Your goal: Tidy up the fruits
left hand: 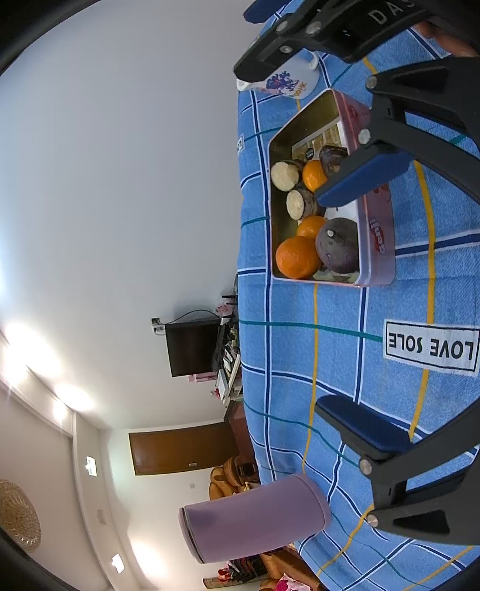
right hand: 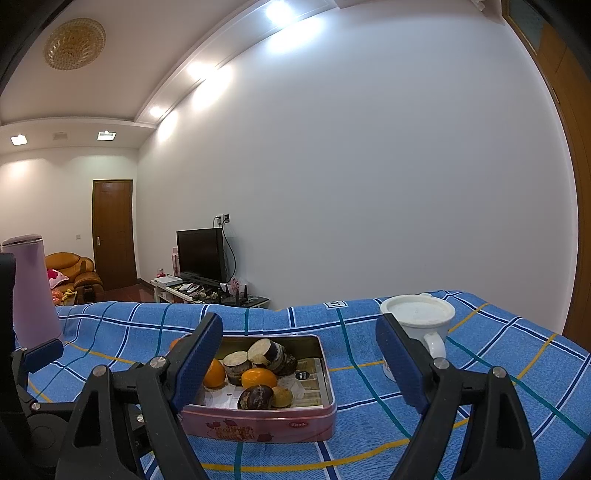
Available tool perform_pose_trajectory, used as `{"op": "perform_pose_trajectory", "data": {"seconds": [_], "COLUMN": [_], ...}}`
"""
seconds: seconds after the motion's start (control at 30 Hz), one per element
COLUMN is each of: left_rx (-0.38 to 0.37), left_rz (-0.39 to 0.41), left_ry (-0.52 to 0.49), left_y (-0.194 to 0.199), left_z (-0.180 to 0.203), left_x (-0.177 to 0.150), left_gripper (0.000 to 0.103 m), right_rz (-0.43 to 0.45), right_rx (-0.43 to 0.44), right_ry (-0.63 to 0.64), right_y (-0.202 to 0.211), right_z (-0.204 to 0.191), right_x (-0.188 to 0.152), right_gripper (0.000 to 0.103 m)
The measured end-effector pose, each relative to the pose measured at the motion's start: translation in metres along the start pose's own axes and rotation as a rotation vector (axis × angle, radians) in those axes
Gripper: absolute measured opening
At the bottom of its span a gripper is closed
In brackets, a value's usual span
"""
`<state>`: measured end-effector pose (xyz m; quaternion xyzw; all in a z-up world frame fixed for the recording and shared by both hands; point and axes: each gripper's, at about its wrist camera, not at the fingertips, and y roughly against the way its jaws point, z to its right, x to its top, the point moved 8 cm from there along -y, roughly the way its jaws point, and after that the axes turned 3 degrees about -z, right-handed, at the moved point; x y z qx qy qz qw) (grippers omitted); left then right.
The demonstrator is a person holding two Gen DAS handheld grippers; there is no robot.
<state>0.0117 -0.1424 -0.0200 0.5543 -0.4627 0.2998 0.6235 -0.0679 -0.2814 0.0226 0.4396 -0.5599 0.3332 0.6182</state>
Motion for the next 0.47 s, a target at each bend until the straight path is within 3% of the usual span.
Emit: {"op": "perform_pose_trajectory", "data": {"seconds": [0.47], "left_rx": [-0.002], "left_rz": [-0.014], "left_ry": [0.011], "left_y": [-0.0026], "left_z": [-0.0028], "left_x": [-0.0004], "left_gripper": [0.103], "right_rz": [-0.008], "right_rx": [-0.001], "right_ry": [0.000], "right_y": [-0.0010], "right_z": [0.0004], "right_x": [-0.0007], "right_gripper": [0.086]}}
